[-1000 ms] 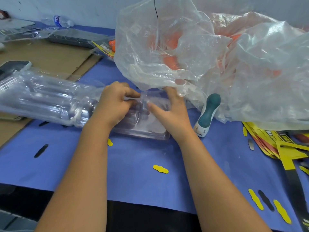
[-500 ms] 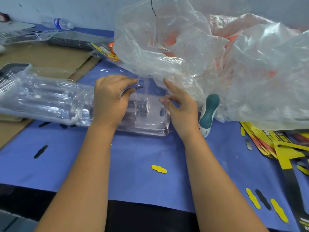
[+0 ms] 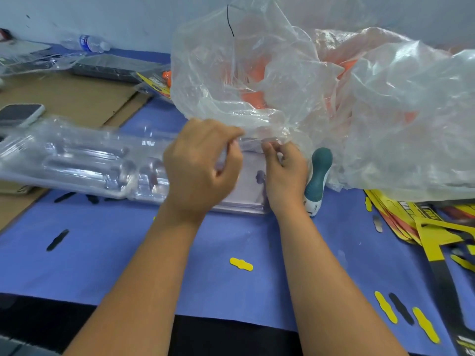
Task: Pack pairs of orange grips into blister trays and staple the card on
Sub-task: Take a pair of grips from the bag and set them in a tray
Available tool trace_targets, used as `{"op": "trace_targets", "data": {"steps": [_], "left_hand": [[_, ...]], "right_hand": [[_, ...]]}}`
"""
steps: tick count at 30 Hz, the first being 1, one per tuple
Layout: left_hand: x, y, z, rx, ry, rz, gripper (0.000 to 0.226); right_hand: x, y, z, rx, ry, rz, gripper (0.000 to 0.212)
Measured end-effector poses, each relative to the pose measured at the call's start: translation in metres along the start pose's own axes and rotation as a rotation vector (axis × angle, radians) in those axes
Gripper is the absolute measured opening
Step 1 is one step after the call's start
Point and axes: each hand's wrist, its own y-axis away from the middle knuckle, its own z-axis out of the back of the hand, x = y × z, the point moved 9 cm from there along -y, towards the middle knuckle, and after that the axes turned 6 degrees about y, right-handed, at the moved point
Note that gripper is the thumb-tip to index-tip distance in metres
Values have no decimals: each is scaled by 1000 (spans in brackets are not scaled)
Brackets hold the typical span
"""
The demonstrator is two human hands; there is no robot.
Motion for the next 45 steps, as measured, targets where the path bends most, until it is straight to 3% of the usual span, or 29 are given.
{"op": "trace_targets", "data": {"steps": [6,9,15,18,21,28,33,37,39,41,45], "left_hand": [[-39,13,-47,250,140,-46,19],[-14,24,-66,433,89,86,25],[92,45,-53,553,-103,549,13],[117,49,-35,503,-314,642,23],[123,53,-31,578,-570,663,34],[130,80,-50,896,-651,771,61],[140,84,-54,881,-581,724,68],[139,76,-51,773,-338,627,67],[137,72,-50,741,-286,609,68],[137,71,-49,706,-336,642,66],[121,65,-43,571,-565,747,57]], "right_hand": [[-13,-6,25,-178,-146,-135,24],[-14,-7,30,-225,-136,-135,24],[-9,-4,26,-182,-65,-93,28],[-2,-1,36,-282,-73,-55,23],[6,5,41,-342,-88,17,21],[10,5,6,-66,8,57,21],[11,7,-11,139,26,68,41],[18,10,-24,238,384,214,24],[25,12,-20,164,500,289,15],[33,13,-6,9,447,346,8],[26,10,14,-89,74,182,22]]}}
